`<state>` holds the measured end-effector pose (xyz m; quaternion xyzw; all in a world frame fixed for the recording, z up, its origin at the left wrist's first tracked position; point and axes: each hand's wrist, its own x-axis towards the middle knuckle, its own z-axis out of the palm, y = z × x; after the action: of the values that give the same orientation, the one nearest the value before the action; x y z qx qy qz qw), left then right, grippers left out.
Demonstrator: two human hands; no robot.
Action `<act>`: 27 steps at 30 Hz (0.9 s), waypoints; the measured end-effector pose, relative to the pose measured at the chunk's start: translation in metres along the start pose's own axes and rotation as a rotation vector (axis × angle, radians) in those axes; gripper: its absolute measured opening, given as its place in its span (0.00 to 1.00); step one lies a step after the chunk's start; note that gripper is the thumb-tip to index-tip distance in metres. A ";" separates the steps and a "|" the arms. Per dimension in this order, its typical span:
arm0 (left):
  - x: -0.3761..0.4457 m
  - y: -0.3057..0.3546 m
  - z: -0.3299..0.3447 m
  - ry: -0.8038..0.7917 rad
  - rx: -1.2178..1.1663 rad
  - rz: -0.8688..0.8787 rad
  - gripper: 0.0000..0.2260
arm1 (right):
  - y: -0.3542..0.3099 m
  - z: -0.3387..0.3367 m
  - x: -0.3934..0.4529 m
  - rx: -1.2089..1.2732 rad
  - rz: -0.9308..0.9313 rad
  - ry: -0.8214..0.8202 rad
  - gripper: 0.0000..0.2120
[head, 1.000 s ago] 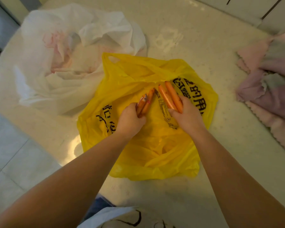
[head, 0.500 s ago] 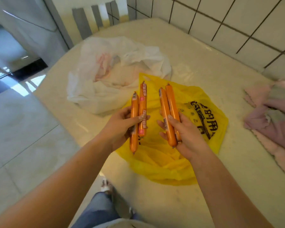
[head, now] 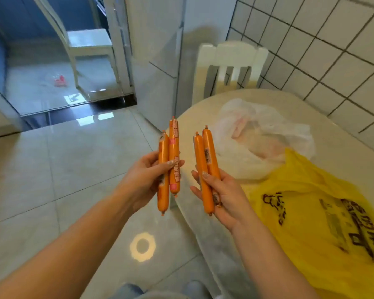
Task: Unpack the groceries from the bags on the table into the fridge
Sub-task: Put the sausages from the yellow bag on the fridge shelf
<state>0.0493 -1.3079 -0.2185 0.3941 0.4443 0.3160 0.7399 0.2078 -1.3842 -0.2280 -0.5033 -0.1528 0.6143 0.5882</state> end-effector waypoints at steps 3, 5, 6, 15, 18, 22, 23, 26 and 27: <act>-0.005 0.027 -0.070 0.067 0.024 0.058 0.10 | 0.025 0.068 0.019 -0.015 0.034 -0.033 0.16; -0.007 0.043 -0.111 0.105 0.004 0.090 0.10 | 0.037 0.110 0.033 -0.025 0.060 -0.070 0.16; -0.007 0.050 -0.129 0.123 -0.013 0.099 0.10 | 0.042 0.129 0.041 -0.033 0.073 -0.089 0.16; 0.051 0.109 -0.259 0.345 -0.123 0.193 0.15 | 0.055 0.271 0.152 -0.118 0.108 -0.225 0.15; 0.094 0.139 -0.297 0.387 -0.146 0.219 0.14 | 0.052 0.316 0.208 -0.124 0.119 -0.256 0.13; 0.162 0.192 -0.346 0.418 -0.146 0.227 0.13 | 0.033 0.380 0.292 -0.084 0.159 -0.281 0.17; 0.179 0.206 -0.356 0.419 -0.130 0.226 0.14 | 0.026 0.395 0.313 -0.075 0.171 -0.278 0.18; 0.225 0.245 -0.382 0.426 -0.120 0.237 0.16 | 0.004 0.437 0.367 -0.085 0.164 -0.291 0.18; 0.241 0.258 -0.389 0.430 -0.122 0.244 0.17 | -0.003 0.450 0.385 -0.100 0.147 -0.299 0.18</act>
<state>-0.2360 -0.8666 -0.2086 0.3233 0.5206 0.5055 0.6074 -0.0728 -0.8639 -0.1934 -0.4446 -0.2316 0.7155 0.4866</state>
